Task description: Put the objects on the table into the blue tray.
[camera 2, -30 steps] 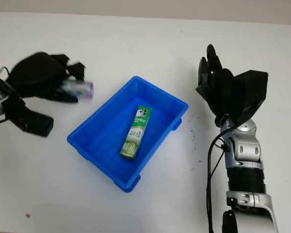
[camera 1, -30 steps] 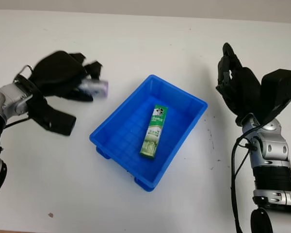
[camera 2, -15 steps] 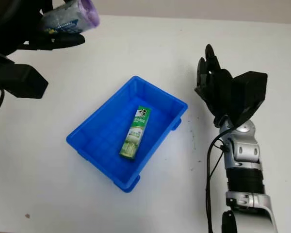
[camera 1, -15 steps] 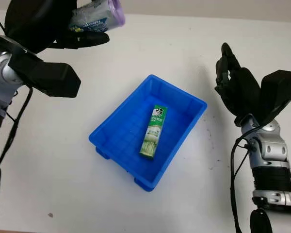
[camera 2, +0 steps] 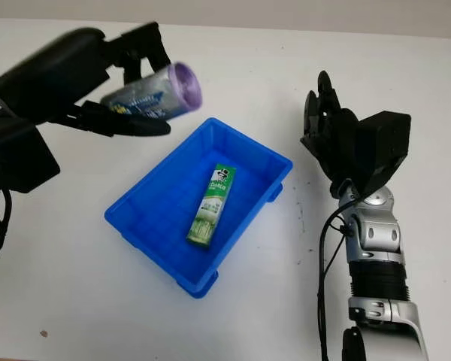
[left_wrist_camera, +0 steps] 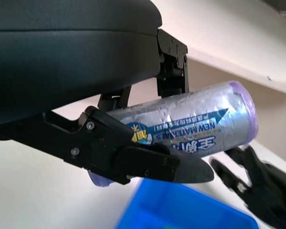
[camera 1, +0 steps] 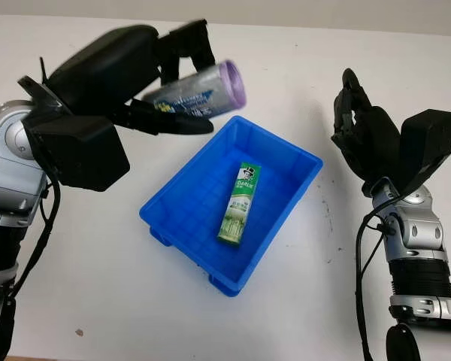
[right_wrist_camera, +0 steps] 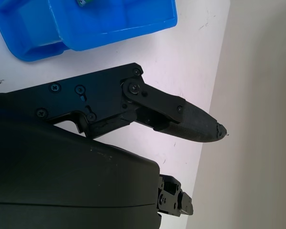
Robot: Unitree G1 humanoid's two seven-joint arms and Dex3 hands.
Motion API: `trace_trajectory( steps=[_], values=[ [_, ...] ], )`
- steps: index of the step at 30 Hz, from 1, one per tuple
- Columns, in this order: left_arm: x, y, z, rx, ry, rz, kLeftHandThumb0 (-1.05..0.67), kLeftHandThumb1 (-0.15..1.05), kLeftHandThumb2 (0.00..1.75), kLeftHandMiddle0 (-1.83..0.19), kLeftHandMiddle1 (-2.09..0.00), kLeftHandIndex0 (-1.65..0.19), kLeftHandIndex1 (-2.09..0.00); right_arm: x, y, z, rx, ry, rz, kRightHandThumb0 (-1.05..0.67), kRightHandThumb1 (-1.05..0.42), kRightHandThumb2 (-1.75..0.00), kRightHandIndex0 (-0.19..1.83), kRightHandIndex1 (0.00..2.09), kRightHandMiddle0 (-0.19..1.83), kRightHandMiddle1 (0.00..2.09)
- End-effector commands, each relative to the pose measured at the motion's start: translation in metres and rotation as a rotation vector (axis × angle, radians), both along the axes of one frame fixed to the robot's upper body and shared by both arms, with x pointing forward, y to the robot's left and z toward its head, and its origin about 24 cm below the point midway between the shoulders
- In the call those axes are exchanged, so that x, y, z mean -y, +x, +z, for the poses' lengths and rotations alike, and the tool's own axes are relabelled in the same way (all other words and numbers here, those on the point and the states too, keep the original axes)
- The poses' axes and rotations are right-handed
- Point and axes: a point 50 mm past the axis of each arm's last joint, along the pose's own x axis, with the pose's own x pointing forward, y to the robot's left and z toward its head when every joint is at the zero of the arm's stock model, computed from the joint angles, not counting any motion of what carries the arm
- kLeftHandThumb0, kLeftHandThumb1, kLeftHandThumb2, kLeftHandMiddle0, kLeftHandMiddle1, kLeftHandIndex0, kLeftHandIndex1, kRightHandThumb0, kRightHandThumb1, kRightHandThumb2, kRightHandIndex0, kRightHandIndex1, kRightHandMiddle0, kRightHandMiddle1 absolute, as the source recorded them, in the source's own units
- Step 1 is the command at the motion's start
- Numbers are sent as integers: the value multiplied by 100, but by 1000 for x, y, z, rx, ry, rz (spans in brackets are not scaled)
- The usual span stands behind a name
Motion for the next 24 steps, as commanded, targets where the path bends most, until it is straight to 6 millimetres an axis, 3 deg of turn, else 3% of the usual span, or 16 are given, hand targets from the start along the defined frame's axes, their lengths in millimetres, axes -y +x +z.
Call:
trace_trajectory(
  steps=[1,6,9,12,13,14,15,19,24],
  values=[
    [5,-4,-8,-88,-2,-40,-44,105,33,-70,-209,-36,-209,0,-1,2,8,-3,-2,-68,-105,-77,-19,0,-19,0],
    [15,-6,-21,-254,-39,-86,-43,105,29,-76,-209,-43,-202,0,-1,2,9,-4,-5,-67,-105,-77,-19,0,-19,0],
    [17,-5,-24,-339,-86,-108,-41,105,28,-52,-190,-27,-164,0,-1,1,8,-7,-5,-68,-105,-78,-19,0,-19,0],
    [17,-4,-27,-417,-105,-134,-43,105,27,-43,-113,-18,-96,1,-1,1,7,-8,-12,-67,-105,-77,-19,0,-19,0],
    [17,-4,-27,-439,-91,-142,-47,105,28,-44,-73,-18,-69,1,-1,1,8,-8,-14,-67,-105,-77,-19,0,-19,0],
    [17,-4,-27,-452,-83,-150,-52,105,28,-29,-32,-12,-36,1,-1,1,9,-8,-16,-67,-105,-77,-19,0,-19,0],
    [17,-4,-28,-461,-80,-160,-54,105,28,-21,-17,-8,-22,1,-1,1,10,-7,-17,-67,-105,-77,-19,0,-19,0],
    [15,-2,-30,-468,-96,-170,-60,105,25,10,-2,10,-3,1,-1,1,10,-4,-18,-67,-105,-78,-19,0,-19,0],
    [10,3,-24,-410,-112,-133,-71,105,27,15,-4,15,-3,2,-1,0,8,-11,-15,-66,-105,-78,-19,0,-19,0]
  ],
)
